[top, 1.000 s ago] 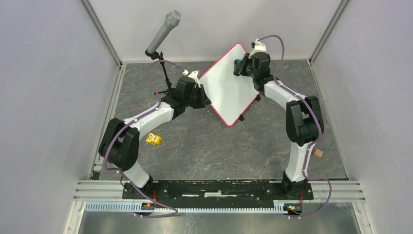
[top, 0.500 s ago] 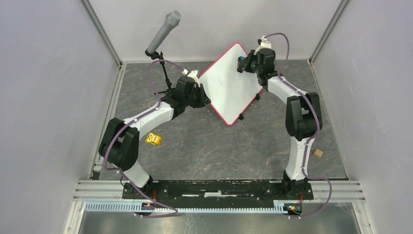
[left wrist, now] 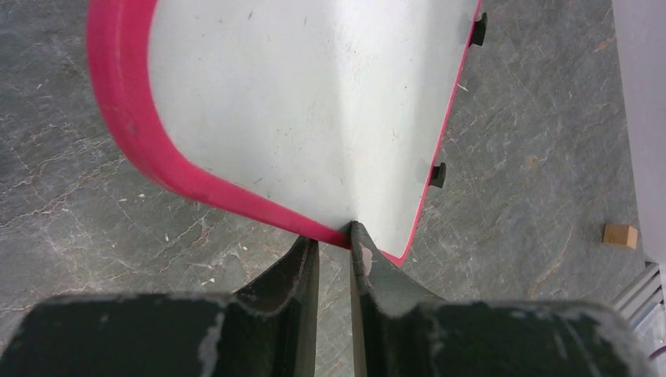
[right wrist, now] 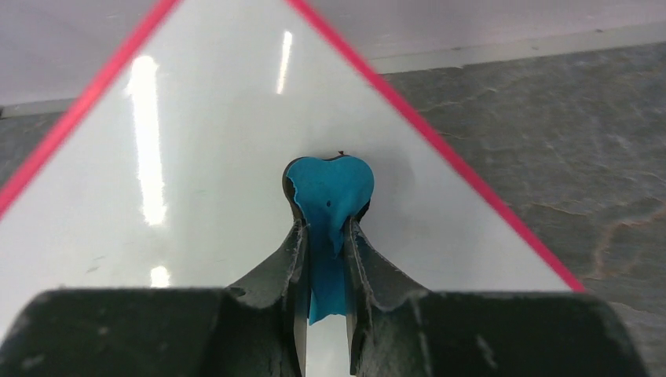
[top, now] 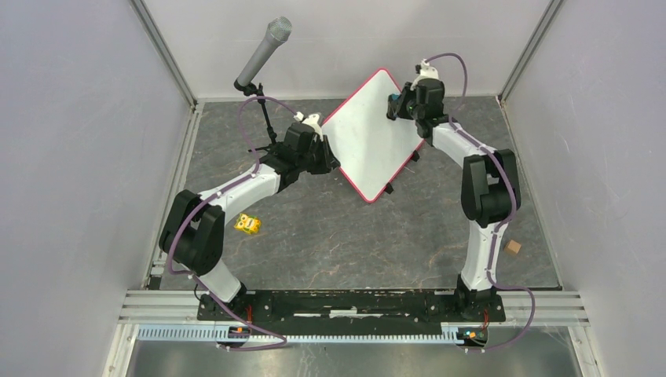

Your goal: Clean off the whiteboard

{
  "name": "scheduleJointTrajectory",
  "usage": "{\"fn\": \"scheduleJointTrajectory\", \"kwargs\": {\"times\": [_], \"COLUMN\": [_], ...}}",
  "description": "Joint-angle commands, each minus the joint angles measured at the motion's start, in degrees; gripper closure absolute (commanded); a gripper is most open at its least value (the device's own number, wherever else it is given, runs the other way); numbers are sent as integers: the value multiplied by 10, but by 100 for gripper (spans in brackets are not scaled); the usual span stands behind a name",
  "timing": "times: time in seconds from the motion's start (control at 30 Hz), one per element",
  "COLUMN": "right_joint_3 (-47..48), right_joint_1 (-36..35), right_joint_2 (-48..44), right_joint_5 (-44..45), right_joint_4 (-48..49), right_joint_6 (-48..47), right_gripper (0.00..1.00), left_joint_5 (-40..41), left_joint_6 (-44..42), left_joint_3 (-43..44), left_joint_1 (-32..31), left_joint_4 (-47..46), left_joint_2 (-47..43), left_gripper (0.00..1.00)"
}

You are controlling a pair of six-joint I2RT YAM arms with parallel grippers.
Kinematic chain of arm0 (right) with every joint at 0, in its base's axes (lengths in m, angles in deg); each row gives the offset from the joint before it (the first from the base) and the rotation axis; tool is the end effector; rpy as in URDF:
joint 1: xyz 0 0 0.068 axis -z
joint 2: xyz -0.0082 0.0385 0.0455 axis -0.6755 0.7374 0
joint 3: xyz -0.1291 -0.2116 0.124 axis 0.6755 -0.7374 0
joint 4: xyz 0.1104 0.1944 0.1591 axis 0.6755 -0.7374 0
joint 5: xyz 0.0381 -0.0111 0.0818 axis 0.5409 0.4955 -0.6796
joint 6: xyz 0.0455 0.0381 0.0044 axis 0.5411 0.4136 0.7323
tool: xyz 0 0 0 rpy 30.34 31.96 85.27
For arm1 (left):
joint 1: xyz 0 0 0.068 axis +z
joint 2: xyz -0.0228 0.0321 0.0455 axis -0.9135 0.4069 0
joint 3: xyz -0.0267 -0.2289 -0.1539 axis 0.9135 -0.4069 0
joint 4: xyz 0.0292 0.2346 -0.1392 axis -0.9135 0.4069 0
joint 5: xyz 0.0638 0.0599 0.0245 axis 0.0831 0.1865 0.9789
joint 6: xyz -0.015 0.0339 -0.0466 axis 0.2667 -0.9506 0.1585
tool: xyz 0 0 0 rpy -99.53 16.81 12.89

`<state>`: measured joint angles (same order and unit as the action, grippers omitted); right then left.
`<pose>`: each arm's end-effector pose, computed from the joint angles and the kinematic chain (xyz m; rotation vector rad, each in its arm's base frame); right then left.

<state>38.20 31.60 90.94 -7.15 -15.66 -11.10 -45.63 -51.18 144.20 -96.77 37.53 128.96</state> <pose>0.5031 0.0996 0.2340 0.1844 1.9604 0.4661 0.3331 -0.2042 0.2407 0.0979 2.2506 -0.7098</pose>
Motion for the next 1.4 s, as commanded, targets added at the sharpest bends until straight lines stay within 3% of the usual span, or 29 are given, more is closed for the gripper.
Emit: {"fn": "scheduleJointTrajectory", "kwargs": {"times": [0.0, 0.23, 0.53, 1.03, 1.13, 1.37], "right_joint_3": [20, 59, -16, -170, -186, -262], "right_joint_1": [-79, -58, 25, 24, 14, -20], "right_joint_2": [-37, 9, 9, -126, -162, -242], "right_joint_5": [-32, 2, 4, -45, -38, 0], "right_joint_4": [17, -13, -19, 48, 39, 28], "right_joint_6": [-25, -11, 19, 0, -23, -73], "right_gripper": [78, 78, 78, 77, 77, 77], "left_joint_5": [17, 20, 22, 24, 20, 6], "left_joint_6": [-46, -48, -50, -46, -39, -21], "left_joint_3": [12, 12, 13, 18, 25, 12], "left_joint_1": [-5, -6, -6, -8, -8, -9], "left_joint_4": [9, 9, 11, 22, 34, 22], "left_joint_2": [-5, -5, -6, -8, -10, -45], "left_gripper": [98, 98, 98, 97, 86, 42]}}
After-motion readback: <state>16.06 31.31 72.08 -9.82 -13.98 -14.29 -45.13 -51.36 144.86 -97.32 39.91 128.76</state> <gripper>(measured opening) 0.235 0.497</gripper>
